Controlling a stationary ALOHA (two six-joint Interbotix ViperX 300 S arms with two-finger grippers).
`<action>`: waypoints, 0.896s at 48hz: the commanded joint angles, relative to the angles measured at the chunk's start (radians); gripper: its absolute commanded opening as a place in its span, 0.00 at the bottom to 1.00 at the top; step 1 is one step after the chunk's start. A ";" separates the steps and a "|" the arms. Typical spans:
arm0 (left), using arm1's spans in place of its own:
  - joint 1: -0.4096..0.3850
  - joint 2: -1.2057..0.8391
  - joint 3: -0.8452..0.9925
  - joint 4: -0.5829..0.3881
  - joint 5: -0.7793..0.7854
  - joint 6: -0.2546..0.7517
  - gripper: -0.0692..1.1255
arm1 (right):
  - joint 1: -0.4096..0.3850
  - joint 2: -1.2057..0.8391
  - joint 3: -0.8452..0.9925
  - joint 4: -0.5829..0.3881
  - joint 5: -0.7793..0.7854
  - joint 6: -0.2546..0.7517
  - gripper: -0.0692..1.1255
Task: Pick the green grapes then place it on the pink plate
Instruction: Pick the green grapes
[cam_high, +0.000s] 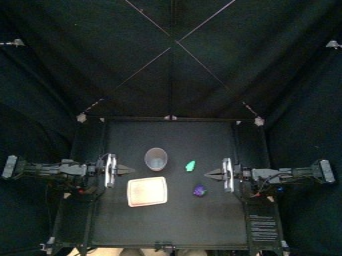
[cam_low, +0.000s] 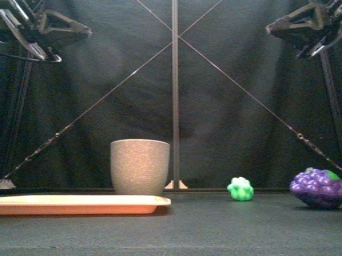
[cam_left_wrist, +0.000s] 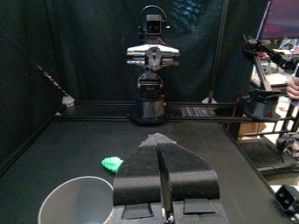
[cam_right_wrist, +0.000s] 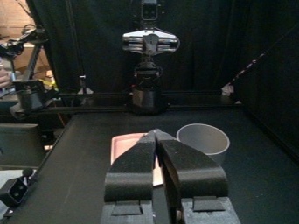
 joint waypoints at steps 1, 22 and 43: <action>0.000 0.008 -0.041 -0.003 0.037 -0.003 0.04 | -0.008 0.026 -0.008 -0.009 0.005 -0.006 0.10; 0.067 0.003 -0.074 -0.009 0.069 0.002 0.09 | -0.132 0.270 -0.232 -0.160 0.445 -0.015 0.15; 0.140 0.002 -0.051 -0.023 0.069 -0.002 0.09 | -0.212 0.341 -0.192 -0.143 0.449 0.014 0.88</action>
